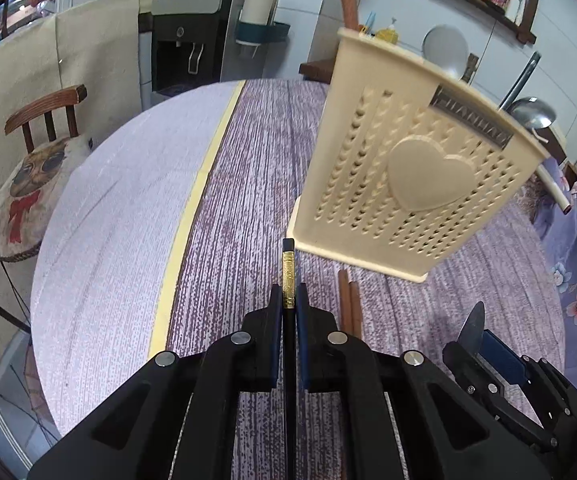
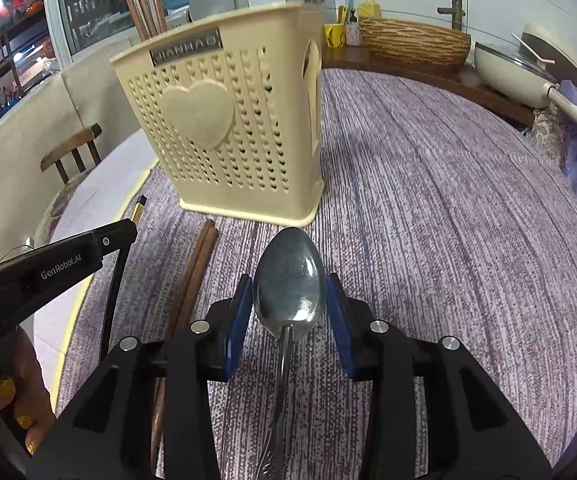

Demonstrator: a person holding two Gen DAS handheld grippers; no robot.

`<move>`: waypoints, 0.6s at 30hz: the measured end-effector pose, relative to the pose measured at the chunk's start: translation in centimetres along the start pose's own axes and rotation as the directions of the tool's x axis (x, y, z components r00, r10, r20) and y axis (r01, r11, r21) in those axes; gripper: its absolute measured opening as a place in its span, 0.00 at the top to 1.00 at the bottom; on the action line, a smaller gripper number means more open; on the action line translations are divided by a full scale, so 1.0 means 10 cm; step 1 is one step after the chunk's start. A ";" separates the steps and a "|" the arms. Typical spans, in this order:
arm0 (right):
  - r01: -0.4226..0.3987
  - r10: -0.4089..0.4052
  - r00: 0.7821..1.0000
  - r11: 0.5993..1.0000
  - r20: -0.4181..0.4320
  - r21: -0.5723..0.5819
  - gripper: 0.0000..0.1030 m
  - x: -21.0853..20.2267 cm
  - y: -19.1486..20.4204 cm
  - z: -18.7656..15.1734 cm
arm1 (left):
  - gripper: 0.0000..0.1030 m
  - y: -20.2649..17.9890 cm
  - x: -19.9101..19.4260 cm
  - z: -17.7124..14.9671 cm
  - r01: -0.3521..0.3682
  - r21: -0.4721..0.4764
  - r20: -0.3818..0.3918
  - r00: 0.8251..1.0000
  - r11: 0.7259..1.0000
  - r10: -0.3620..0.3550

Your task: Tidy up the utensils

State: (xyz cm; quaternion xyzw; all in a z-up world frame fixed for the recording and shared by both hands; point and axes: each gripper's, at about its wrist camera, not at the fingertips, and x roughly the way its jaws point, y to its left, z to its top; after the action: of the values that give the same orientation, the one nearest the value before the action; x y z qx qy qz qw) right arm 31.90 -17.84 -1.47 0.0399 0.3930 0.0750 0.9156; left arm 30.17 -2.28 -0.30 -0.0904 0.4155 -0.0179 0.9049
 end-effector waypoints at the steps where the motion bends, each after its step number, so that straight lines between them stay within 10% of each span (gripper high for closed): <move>1: -0.003 0.003 1.000 1.000 0.008 0.000 0.63 -0.04 0.00 0.01 | 0.92 -0.01 -0.05 0.01 0.008 0.002 0.011 1.000 1.000 -0.008; 18: -0.081 0.086 0.992 0.995 0.092 -0.054 0.63 -0.81 0.03 0.19 | 0.92 -0.08 -0.87 0.25 0.068 0.077 0.198 0.977 0.995 -0.082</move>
State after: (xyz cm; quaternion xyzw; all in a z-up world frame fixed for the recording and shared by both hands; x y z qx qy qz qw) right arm 27.75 -18.96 5.68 0.0371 0.3454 0.1211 0.9299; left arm 26.39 -1.81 7.95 -0.0755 0.3174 -0.0576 0.9435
